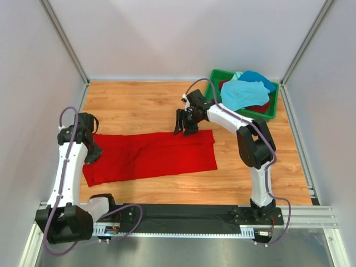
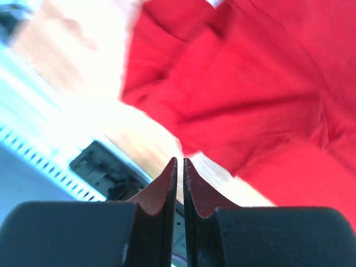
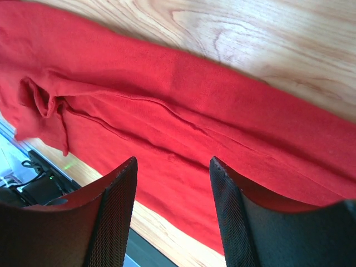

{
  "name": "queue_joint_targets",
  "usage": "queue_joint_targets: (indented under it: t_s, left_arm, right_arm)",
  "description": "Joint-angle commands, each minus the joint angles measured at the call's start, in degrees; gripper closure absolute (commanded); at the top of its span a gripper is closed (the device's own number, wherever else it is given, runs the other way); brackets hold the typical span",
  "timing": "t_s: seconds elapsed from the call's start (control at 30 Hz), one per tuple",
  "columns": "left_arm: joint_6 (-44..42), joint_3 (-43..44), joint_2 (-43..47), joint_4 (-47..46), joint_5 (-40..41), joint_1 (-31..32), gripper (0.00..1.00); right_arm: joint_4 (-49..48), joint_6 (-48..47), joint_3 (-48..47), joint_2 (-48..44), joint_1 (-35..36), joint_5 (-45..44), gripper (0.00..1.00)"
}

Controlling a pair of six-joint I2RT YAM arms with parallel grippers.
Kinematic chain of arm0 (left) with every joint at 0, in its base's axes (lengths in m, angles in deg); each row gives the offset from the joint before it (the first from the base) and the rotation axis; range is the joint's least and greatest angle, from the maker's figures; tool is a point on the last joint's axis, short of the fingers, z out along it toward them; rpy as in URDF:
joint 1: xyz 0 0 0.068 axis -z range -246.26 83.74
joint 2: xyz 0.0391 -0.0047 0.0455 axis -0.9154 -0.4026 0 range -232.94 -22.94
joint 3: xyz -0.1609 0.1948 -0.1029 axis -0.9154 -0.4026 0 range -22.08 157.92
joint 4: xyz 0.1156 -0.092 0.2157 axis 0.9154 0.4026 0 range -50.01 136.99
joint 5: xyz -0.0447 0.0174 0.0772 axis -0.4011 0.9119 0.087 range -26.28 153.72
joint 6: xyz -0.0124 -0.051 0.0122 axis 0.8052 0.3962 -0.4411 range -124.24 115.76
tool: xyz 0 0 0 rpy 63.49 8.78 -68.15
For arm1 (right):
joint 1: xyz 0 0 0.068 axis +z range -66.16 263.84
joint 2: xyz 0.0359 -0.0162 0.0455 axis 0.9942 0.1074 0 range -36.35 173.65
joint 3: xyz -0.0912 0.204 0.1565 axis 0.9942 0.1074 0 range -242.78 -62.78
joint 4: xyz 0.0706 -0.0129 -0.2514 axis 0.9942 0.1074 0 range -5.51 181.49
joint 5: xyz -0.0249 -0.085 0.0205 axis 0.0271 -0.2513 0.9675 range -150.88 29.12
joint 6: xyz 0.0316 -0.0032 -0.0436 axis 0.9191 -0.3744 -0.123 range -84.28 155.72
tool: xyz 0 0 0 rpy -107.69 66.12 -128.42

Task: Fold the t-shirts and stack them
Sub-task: Fold the tshirt

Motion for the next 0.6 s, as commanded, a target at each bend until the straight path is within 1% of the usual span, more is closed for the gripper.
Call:
queue_joint_targets:
  t_s: [0.0,0.03,0.07,0.1,0.13,0.17,0.2,0.23,0.27,0.3,0.33,0.37,0.4,0.43,0.5,0.57]
  left_arm:
    - [7.29,7.18,1.26,10.82,9.99,-1.47,0.85]
    - [9.31,8.33,1.44,13.03,11.40,-1.47,0.88]
    - [11.60,9.12,1.70,15.32,15.41,-1.56,0.93]
    - [15.19,8.61,1.96,17.69,17.11,-1.56,0.95]
    - [14.27,7.56,1.88,16.58,17.39,-1.47,0.95]
    - [11.82,5.37,1.36,13.87,15.30,-1.47,0.95]
    - [4.05,4.39,-0.56,5.23,11.89,-1.47,0.96]
    - [1.62,3.69,-1.89,0.88,4.54,-1.47,0.95]
    - [0.29,3.07,-3.64,-2.64,2.29,-1.30,0.94]
    - [0.98,3.50,-8.09,-7.03,0.79,-1.30,0.90]
    - [1.16,4.64,-10.66,-8.38,-1.57,-1.21,0.89]
    - [1.07,7.61,-13.47,-9.61,-1.86,-0.25,0.89]
    - [1.16,9.29,-18.98,-10.66,-1.42,0.63,0.89]
    - [1.25,12.53,-21.56,-11.02,-0.38,1.25,0.88]
    - [1.25,14.92,-28.14,-12.77,0.16,2.39,0.88]
    - [2.39,16.59,-31.68,-13.75,0.69,2.57,0.89]
  right_arm:
    - [-0.21,-1.81,-0.33,0.29,-0.78,-1.04,0.43]
    - [0.84,-2.17,-0.68,0.20,-1.05,-1.57,0.43]
    - [1.28,-2.52,-0.94,-0.15,-1.49,-2.71,0.43]
    - [1.81,-2.87,-1.12,-0.32,-2.19,-3.24,0.43]
    - [2.68,-3.31,-1.30,-0.41,-2.63,-3.59,0.43]
    - [3.39,-3.75,-2.17,-0.33,-2.90,-4.55,0.43]
    - [4.35,-5.24,-2.79,-0.15,-3.25,-5.52,0.43]
    - [6.36,-6.12,-3.57,0.02,-3.34,-6.57,0.43]
    - [7.69,-7.09,-5.32,0.29,-3.42,-9.20,0.43]
    - [10.57,-9.10,-6.65,1.42,-3.60,-10.70,0.42]
    - [11.82,-9.99,-7.96,2.04,-3.69,-12.02,0.41]
    - [12.70,-10.69,-9.54,2.66,-3.86,-13.60,0.41]
    - [13.32,-10.96,-9.91,3.27,-4.30,-14.23,0.41]
    - [13.76,-11.14,-10.26,3.71,-4.56,-15.01,0.41]
    - [14.99,-11.14,-11.83,4.50,-5.00,-15.64,0.40]
    - [16.40,-10.53,-12.28,5.47,-5.01,-16.16,0.41]
